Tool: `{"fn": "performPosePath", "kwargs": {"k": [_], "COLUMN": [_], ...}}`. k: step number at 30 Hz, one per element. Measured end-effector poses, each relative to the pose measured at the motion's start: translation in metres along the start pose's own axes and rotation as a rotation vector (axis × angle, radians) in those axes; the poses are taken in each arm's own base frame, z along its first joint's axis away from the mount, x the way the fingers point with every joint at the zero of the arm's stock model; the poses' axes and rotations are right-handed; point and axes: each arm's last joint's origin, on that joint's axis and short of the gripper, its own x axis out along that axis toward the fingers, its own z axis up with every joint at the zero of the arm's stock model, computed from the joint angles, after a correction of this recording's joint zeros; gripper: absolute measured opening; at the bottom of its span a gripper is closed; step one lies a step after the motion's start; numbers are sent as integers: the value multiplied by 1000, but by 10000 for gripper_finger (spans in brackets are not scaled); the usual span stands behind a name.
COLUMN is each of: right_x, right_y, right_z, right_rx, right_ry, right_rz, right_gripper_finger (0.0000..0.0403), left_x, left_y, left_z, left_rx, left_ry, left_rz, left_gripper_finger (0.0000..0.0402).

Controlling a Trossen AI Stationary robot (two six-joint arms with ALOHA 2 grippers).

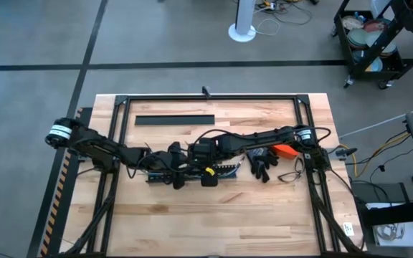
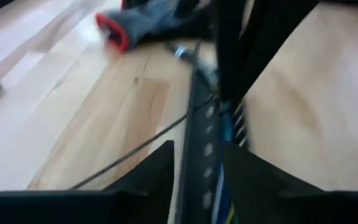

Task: Ziptie cables
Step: Put the colored zip-tied cables into the black cable duct

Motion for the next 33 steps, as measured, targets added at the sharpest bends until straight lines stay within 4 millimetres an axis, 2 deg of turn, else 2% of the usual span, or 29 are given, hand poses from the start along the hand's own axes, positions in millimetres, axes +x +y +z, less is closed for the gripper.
{"fn": "performPosePath", "kwargs": {"k": [4, 9, 15, 17, 20, 25, 33], "right_x": [0, -6, -11, -11, -10, -8, -3], "right_y": [3, 9, 11, 11, 11, 10, 10], "right_z": [3, 6, 11, 14, 17, 18, 21], "right_rx": [-11, -36, -62, -69, -82, -88, -58], "right_ry": [-30, -62, -119, -153, -180, -189, -255], "right_rz": [-16, -29, -68, -70, -72, -74, -72], "right_gripper_finger": [0, 0, 0, 0, 0, 0, 0], "left_x": [-20, -66, -118, -129, -142, -155, -179], "left_y": [-4, -6, -22, -25, -29, -42, -48], "left_z": [20, 32, 13, 2, -8, 0, 33], "left_rx": [-22, -74, -112, -122, -111, -94, 31], "left_ry": [-87, -63, 120, 191, 232, 142, 15], "left_rz": [-121, -190, -309, -263, -232, -396, -491], "left_gripper_finger": [142, 143, 118, 110, 99, 92, 115]}}
